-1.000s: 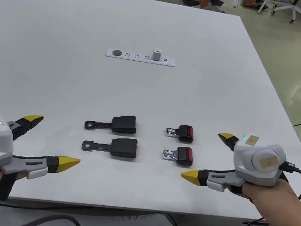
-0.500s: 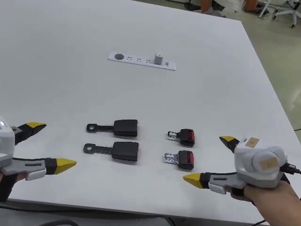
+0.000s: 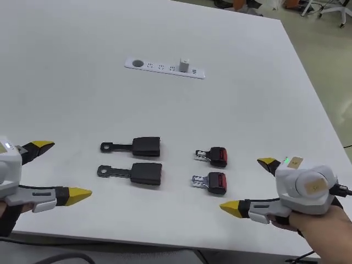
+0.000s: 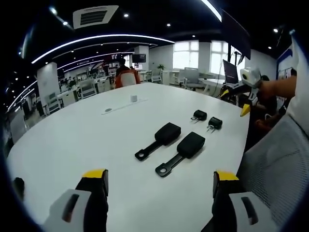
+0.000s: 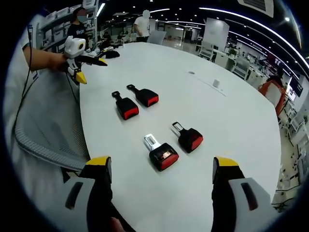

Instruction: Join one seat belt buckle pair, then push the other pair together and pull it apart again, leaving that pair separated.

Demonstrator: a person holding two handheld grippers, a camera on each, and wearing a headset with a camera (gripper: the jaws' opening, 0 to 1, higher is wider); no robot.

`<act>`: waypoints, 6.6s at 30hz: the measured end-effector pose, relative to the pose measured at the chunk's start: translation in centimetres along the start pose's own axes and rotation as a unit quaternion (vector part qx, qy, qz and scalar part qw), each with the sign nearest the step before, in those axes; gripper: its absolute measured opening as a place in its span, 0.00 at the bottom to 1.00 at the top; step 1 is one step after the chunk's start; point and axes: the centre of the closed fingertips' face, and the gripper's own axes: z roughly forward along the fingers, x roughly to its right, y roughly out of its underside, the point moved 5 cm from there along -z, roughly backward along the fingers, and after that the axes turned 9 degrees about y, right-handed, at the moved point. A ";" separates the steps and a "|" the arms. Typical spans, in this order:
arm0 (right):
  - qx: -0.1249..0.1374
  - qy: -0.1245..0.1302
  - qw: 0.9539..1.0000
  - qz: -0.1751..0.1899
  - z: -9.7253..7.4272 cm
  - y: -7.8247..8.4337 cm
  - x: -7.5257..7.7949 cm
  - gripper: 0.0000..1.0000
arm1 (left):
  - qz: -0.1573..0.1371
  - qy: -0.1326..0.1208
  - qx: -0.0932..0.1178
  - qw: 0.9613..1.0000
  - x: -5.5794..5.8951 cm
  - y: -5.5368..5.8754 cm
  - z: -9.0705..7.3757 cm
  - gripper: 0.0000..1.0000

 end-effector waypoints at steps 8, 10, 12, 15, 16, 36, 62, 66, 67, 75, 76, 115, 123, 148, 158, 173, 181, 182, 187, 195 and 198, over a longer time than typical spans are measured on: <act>-0.005 -0.015 0.999 -0.040 0.6 -0.1 -0.2 0.81 | 0.023 0.009 -0.048 0.999 0.2 0.5 0.2 0.91; -0.010 -0.031 0.998 -0.055 0.7 -0.1 -0.5 0.77 | 0.027 0.012 -0.053 0.998 0.0 0.6 0.3 0.90; -0.018 -0.038 0.997 -0.060 0.8 0.0 -0.7 0.74 | 0.031 0.019 -0.061 0.997 0.1 0.4 0.8 0.90; -0.023 -0.043 0.995 -0.081 1.2 0.3 -0.6 0.73 | 0.050 0.034 -0.078 0.995 0.4 0.0 1.5 0.89; -0.025 -0.045 0.995 -0.082 1.3 0.3 -0.6 0.72 | 0.060 0.042 -0.092 0.993 0.6 0.0 1.8 0.87; -0.051 -0.106 0.984 -0.135 3.5 0.6 -0.5 0.59 | 0.127 0.134 -0.155 0.971 2.5 -1.9 7.2 0.71; -0.085 -0.156 0.969 -0.173 5.9 1.2 -0.2 0.46 | 0.166 0.200 -0.191 0.946 4.1 -3.3 12.7 0.55; -0.089 -0.163 0.967 -0.175 6.4 1.2 -0.1 0.44 | 0.170 0.206 -0.197 0.943 4.0 -3.3 13.4 0.54; -0.091 -0.166 0.967 -0.174 6.5 1.2 -0.1 0.44 | 0.170 0.210 -0.200 0.942 3.9 -3.3 13.6 0.53; -0.101 -0.179 0.962 -0.180 7.4 1.4 0.2 0.40 | 0.182 0.225 -0.216 0.933 3.5 -3.0 14.7 0.50; -0.104 -0.180 0.961 -0.183 7.5 1.4 0.2 0.40 | 0.181 0.225 -0.216 0.933 3.4 -2.9 15.0 0.50; -0.142 -0.221 0.935 -0.239 9.6 2.7 0.1 0.33 | 0.232 0.270 -0.250 0.900 3.7 -1.7 16.6 0.33; -0.140 -0.220 0.931 -0.253 9.8 2.9 0.2 0.33 | 0.233 0.270 -0.253 0.899 3.6 -1.6 16.7 0.33; -0.139 -0.229 0.919 -0.289 10.0 2.5 -0.2 0.32 | 0.246 0.273 -0.266 0.891 3.6 -1.7 16.9 0.33; -0.142 -0.240 0.909 -0.310 10.1 2.2 -0.3 0.32 | 0.248 0.275 -0.268 0.889 3.8 -1.7 16.9 0.33; -0.130 -0.241 0.912 -0.306 11.4 0.8 -1.9 0.32 | 0.250 0.280 -0.267 0.888 3.7 -1.6 16.9 0.33; -0.114 -0.245 0.917 -0.295 12.1 -0.3 -3.5 0.32 | 0.250 0.278 -0.269 0.888 3.7 -1.6 17.0 0.33; -0.109 -0.243 0.919 -0.291 12.3 -0.5 -3.8 0.32 | 0.249 0.278 -0.270 0.888 3.8 -1.7 17.0 0.33; -0.100 -0.247 0.920 -0.289 12.7 -1.1 -4.7 0.32 | 0.250 0.277 -0.272 0.887 3.8 -1.8 17.0 0.33; -0.097 -0.247 0.921 -0.286 12.8 -1.5 -5.2 0.32 | 0.252 0.275 -0.278 0.885 4.0 -1.9 17.0 0.33; -0.095 -0.246 0.921 -0.285 12.8 -1.6 -5.2 0.32 | 0.253 0.274 -0.280 0.885 3.9 -1.9 17.0 0.33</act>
